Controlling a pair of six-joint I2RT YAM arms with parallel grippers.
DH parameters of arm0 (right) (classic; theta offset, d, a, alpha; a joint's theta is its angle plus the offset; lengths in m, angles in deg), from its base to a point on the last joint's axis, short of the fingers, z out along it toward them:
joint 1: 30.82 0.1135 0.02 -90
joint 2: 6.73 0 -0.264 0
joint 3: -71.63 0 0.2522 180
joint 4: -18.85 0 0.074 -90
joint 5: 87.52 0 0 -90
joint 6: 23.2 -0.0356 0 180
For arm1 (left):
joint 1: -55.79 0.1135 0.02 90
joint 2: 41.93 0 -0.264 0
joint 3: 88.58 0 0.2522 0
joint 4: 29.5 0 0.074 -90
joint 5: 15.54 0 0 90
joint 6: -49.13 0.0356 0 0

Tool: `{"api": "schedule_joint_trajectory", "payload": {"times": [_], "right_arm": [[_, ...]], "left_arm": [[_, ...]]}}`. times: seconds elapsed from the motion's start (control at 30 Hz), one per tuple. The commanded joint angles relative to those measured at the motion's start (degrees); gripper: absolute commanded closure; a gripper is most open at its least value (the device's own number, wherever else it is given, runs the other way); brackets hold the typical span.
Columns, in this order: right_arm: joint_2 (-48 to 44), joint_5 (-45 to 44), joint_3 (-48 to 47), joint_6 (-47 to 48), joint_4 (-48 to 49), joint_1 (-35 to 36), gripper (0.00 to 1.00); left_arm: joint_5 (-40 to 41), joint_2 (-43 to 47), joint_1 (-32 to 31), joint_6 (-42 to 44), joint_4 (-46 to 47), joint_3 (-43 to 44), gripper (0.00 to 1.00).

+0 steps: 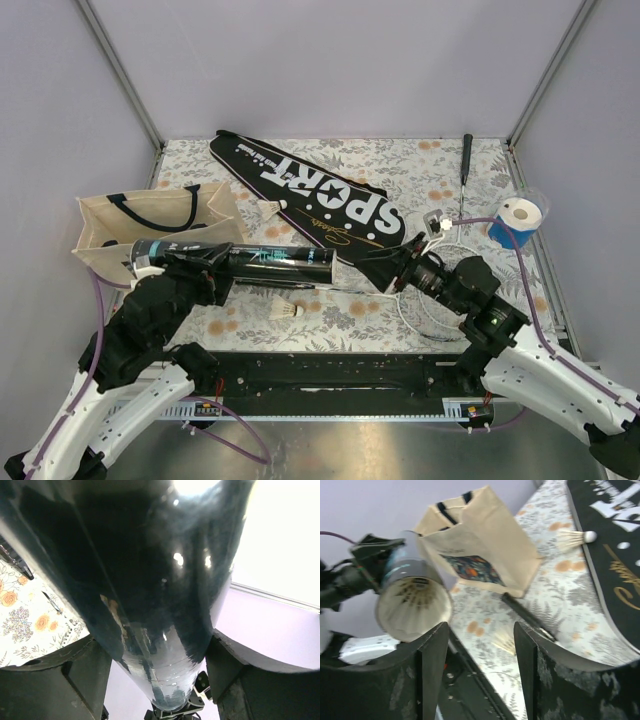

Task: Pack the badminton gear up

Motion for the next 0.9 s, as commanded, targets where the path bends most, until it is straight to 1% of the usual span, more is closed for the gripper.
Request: {"api": "schedule_joint_trajectory", "payload": {"times": [0.0,0.03,0.1,0.23,0.33,0.47,0.67,0.77,0.87], "right_arm": [[1.9,-13.2,-4.8,12.4,-13.6,-0.2,0.35],[4.0,-15.1,-5.9,14.5,-15.6,-0.6,0.33],[8.7,-14.9,-7.6,16.8,-18.8,-3.0,0.32],[17.2,-4.4,-8.4,15.6,-19.5,-12.4,0.30],[23.0,-1.9,-9.0,16.3,-20.1,-16.4,0.23],[29.6,2.2,-10.0,16.5,-20.5,-21.7,0.19],[35.9,1.8,-10.5,17.5,-20.5,-25.4,0.16],[39.1,5.1,-11.1,18.2,-20.6,-26.4,0.17],[41.2,9.6,-10.9,18.7,-19.4,-26.9,0.30]], "left_arm": [[0.5,1.2,0.0,-0.4,3.2,0.7,0.74],[0.6,1.1,-0.1,-0.4,3.0,0.8,0.74],[0.8,1.3,0.0,0.1,2.7,1.0,0.74],[1.2,1.8,-0.1,0.2,2.1,0.9,0.74],[1.3,2.0,0.0,0.3,2.0,0.7,0.74],[1.4,2.1,-0.1,0.7,1.9,0.9,0.74],[1.8,2.0,-0.1,0.8,1.8,1.2,0.74],[2.2,1.8,0.0,1.0,1.9,1.5,0.74],[2.4,1.7,-0.1,1.0,1.9,1.6,0.74]]}}
